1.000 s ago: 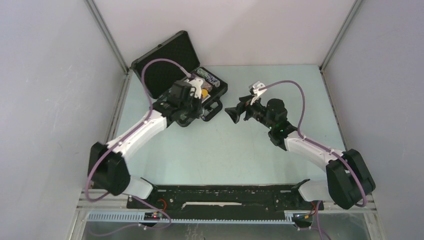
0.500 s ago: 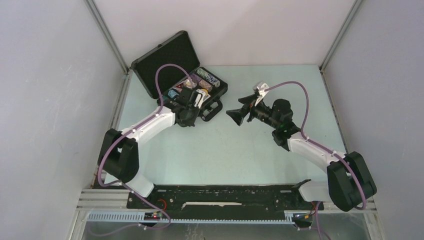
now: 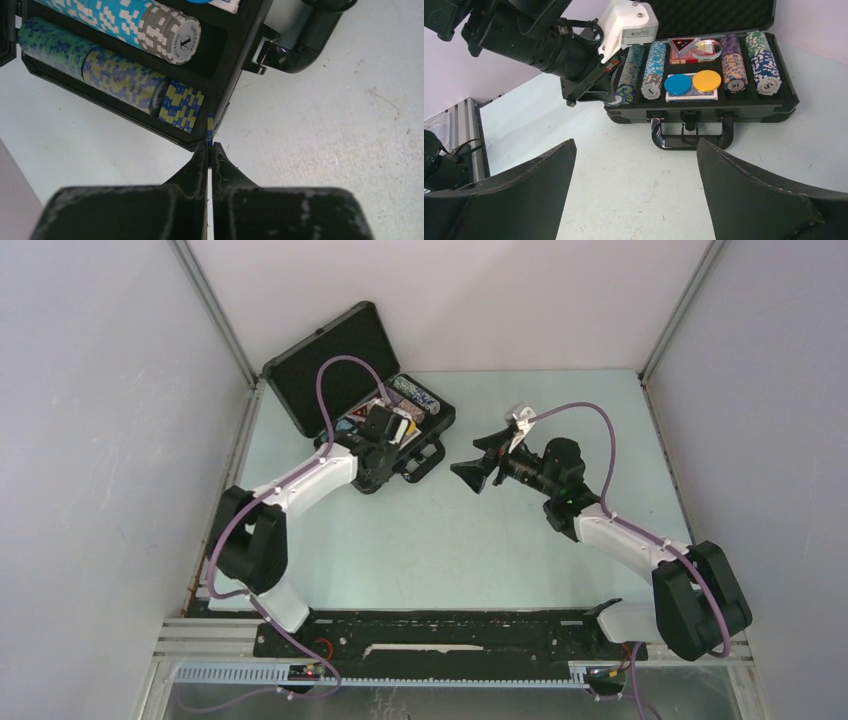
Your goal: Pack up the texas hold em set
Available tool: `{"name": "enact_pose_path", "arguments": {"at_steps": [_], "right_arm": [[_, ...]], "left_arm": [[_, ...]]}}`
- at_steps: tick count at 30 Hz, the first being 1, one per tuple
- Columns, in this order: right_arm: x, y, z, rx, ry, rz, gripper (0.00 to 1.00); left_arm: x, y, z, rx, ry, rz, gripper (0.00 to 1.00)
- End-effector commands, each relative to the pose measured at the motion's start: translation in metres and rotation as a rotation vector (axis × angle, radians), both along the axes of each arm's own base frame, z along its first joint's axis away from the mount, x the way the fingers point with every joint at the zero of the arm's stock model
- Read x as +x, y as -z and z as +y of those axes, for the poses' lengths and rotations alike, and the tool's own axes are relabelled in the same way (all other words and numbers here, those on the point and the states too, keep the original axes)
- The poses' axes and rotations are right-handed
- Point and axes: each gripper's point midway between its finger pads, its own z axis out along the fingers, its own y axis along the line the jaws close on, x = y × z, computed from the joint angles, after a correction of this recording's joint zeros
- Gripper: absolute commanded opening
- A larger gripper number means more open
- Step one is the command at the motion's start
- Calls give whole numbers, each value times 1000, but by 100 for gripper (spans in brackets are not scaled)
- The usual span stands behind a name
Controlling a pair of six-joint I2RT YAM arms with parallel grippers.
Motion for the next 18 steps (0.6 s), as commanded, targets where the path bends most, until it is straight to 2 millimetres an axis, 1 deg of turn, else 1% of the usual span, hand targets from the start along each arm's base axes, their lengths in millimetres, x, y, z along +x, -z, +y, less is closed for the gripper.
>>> {"name": "enact_pose_path", "arguments": {"at_steps": [1,4,7,18], "right_arm": [[2,-19,4,38,-17,-42,100],[2,-19,5,40,-21,-43,100],[2,-19,4,41,-21,-41,100],[-1,-21,9,58,-46,-35,100]], "left_arm": [[21,-14,3,30,-35,-62,0],[22,-8,4,27,-53,-38,0],[23,-8,4,14,-63,-33,0],[29,-8,25,108,-138,-53,0]]}}
